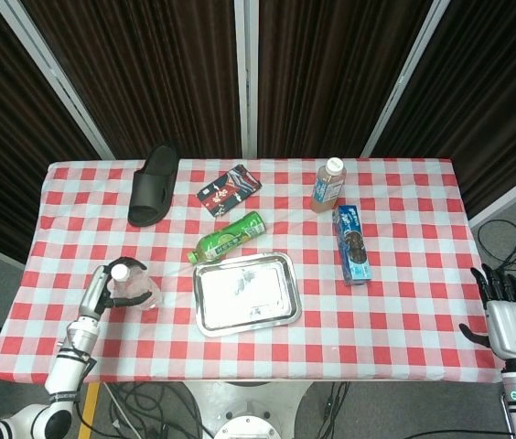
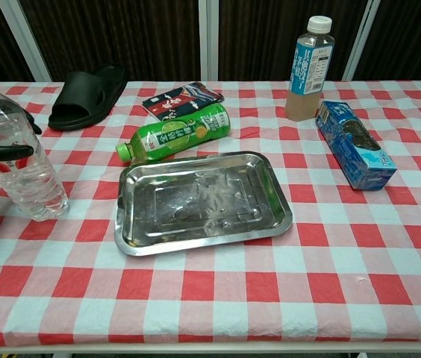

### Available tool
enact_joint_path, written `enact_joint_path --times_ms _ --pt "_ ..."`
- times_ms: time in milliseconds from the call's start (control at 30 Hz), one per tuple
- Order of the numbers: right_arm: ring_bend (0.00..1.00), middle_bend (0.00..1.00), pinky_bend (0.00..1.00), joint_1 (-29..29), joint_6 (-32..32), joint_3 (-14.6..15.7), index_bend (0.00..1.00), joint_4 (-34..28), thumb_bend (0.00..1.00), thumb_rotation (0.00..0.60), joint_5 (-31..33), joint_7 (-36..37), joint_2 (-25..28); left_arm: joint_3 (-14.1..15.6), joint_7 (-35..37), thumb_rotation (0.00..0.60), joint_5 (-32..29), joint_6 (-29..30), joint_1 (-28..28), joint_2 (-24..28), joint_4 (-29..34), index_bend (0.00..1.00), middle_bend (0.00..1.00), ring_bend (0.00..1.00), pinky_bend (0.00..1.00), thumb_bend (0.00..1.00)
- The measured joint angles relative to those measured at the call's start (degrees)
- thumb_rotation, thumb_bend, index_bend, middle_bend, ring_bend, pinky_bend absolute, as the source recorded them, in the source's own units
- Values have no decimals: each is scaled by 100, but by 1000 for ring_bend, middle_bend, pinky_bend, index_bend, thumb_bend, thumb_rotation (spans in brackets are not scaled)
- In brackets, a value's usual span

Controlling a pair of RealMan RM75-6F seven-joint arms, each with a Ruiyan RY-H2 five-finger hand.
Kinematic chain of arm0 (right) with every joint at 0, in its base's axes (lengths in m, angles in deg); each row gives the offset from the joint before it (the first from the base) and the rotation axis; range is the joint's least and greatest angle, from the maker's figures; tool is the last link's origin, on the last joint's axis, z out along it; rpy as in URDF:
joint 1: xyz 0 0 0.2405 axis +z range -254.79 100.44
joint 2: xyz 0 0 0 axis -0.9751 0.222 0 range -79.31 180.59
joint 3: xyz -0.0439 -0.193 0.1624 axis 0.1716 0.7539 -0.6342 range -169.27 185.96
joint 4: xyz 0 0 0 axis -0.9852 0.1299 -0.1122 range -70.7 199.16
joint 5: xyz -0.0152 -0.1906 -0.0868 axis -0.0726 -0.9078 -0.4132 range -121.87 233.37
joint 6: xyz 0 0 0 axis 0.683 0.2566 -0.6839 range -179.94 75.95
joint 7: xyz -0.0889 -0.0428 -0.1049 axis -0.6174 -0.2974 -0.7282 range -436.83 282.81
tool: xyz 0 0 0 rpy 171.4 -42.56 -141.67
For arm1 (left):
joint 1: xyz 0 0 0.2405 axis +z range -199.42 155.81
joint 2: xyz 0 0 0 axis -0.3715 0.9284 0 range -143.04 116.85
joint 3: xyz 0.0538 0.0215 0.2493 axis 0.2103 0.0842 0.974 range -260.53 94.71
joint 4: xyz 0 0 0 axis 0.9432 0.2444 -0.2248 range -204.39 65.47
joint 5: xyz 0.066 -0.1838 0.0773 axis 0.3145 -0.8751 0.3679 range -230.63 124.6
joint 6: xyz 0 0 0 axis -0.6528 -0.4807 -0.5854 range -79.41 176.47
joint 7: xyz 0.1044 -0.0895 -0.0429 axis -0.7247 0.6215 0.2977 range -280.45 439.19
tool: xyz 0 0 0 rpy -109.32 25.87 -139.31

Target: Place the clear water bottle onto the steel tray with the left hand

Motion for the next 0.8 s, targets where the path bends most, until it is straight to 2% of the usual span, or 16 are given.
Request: enact_joint_path --times_ms 133,367,633,700,800 --pt "0 0 0 -1 5 -2 0 5 101 600 7 29 8 -107 -172 600 -88 32 -30 -31 43 627 623 469 461 185" --pt "0 0 0 -6 -13 -19 0 3 101 600 16 87 34 -384 -460 600 -43 79 -226 112 347 652 653 505 491 206" --pt "0 0 0 -11 -62 -37 0 -71 101 600 0 106 84 -1088 -867 600 -96 -99 -758 655 953 652 666 518 502 222" --pt "0 0 0 -14 -72 -40 0 -80 101 600 -6 117 90 -1119 -1009 600 -217 -184 -791 838 1122 652 668 519 504 232" --pt "0 0 0 -12 -54 -36 0 -80 101 600 -1 137 103 -911 -1079 600 -353 -297 -707 889 1128 653 668 519 505 236"
